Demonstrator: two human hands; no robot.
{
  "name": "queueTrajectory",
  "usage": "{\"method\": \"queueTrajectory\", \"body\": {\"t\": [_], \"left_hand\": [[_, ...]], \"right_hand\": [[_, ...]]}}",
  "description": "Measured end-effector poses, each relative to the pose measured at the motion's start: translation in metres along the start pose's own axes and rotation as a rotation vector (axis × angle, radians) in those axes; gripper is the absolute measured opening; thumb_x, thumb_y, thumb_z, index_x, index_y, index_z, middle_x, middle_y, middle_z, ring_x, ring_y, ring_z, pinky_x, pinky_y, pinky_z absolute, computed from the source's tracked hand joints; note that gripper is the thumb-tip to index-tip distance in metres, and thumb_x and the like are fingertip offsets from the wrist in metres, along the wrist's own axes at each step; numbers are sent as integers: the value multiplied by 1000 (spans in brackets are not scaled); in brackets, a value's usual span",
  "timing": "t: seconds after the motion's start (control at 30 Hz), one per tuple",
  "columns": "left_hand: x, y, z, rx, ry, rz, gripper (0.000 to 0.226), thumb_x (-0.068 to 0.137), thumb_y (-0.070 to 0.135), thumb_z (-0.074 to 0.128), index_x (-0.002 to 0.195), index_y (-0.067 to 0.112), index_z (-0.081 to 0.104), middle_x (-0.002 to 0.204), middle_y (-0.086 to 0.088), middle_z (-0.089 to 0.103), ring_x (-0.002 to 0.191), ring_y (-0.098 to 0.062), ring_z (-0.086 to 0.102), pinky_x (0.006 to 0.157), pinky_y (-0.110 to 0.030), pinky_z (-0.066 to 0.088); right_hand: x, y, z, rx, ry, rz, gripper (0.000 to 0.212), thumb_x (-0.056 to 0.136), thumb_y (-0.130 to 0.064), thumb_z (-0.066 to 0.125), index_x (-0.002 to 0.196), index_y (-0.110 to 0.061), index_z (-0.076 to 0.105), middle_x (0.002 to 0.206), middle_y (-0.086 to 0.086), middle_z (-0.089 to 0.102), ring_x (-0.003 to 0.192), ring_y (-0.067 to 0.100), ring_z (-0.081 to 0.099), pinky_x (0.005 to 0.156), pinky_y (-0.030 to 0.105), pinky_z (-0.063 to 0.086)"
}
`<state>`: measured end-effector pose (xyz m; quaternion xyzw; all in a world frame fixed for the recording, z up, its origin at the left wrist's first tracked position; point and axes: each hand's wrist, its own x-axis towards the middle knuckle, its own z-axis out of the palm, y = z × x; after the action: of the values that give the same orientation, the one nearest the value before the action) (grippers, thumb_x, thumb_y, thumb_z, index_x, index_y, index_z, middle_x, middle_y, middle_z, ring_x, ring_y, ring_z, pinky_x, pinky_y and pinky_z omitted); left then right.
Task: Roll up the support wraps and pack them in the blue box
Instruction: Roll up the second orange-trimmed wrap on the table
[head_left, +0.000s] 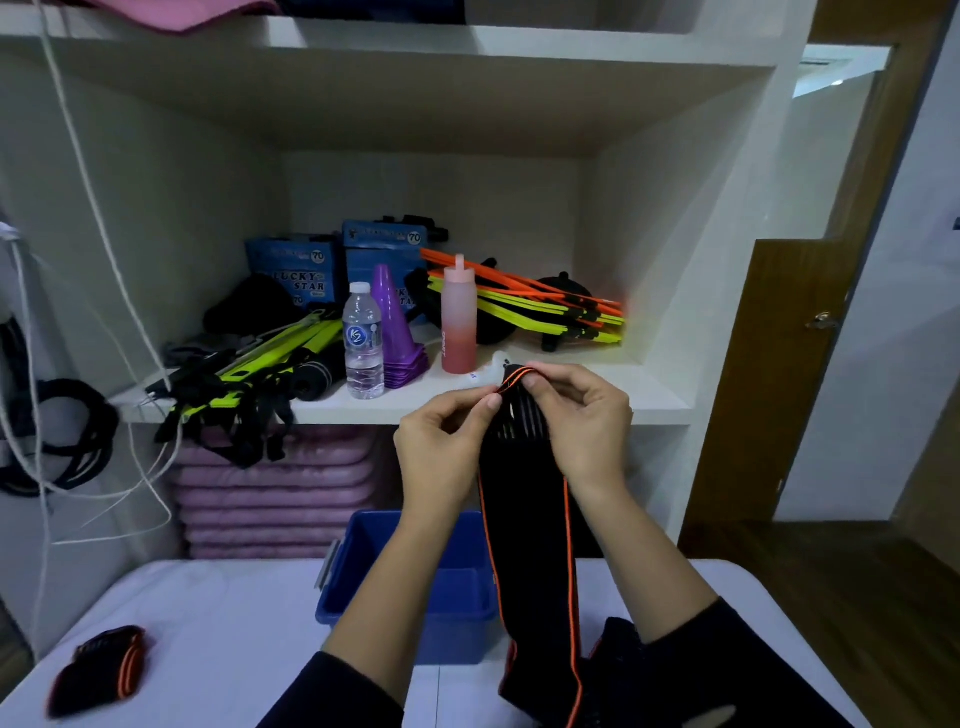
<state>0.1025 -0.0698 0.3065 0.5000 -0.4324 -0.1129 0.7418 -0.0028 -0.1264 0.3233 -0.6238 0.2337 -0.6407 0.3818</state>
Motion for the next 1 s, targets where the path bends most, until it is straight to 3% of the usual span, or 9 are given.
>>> {"method": "queueTrajectory", "body": {"t": [0.13,0.23,0.3,0.37,0.57,0.63,0.73,0.87,1.0], "left_hand": [[5,2,-19,38,144,-1,15,79,14,71,78,29,72,79,10,72,80,-5,69,79,-23,52],[11,5,-40,95,251,14,10,81,19,70,79,28,71,77,15,69,78,5,65,75,-11,47],[16,4,-56,121,292,16,5,82,19,69,82,23,73,76,18,67,74,11,62,69,-2,42],[21,3,-74,121,307,9,5,82,18,69,84,20,73,75,16,67,72,14,60,67,1,40],[35,-7,-141,67,96,-65,19,79,23,72,97,24,72,85,4,72,84,-8,67,79,-20,53],[33,-14,-166,54,22,-98,20,80,18,72,100,16,71,87,-3,74,85,-13,68,79,-26,54],[27,-25,-196,121,43,-124,12,81,8,69,93,9,72,83,-4,74,79,-13,68,74,-27,54],[23,-39,-221,160,139,-190,13,80,11,70,93,9,72,80,-1,73,77,-14,68,74,-28,54],[8,-56,-245,192,94,-250,19,82,11,68,101,10,72,89,0,74,84,-9,69,78,-23,54]], "right_hand": [[-10,1,15,52,-123,90,22,81,-11,68,103,-12,71,99,-1,72,95,5,68,85,18,53],[-24,5,32,143,-221,172,38,79,-10,70,116,-15,64,109,-5,69,103,3,65,84,16,52],[-36,9,47,190,-238,228,44,78,-4,70,120,-12,61,105,-5,71,98,5,67,79,16,52],[-46,12,63,177,-247,245,43,77,-1,70,118,-14,63,97,0,74,94,12,69,81,25,55],[-58,9,122,193,-203,240,37,79,3,67,111,-15,67,98,7,74,93,20,70,87,41,55],[-60,7,140,232,-211,246,37,80,5,65,114,-11,65,100,9,73,94,19,70,87,37,55],[-70,8,162,224,-251,260,41,82,2,65,120,-13,62,97,8,73,91,14,70,83,22,55],[-99,30,180,165,-328,348,50,77,-3,72,124,-15,58,98,8,73,93,19,70,86,30,54],[-128,45,192,118,-277,413,47,76,5,70,118,-15,62,88,8,74,85,16,71,74,18,53]]}}
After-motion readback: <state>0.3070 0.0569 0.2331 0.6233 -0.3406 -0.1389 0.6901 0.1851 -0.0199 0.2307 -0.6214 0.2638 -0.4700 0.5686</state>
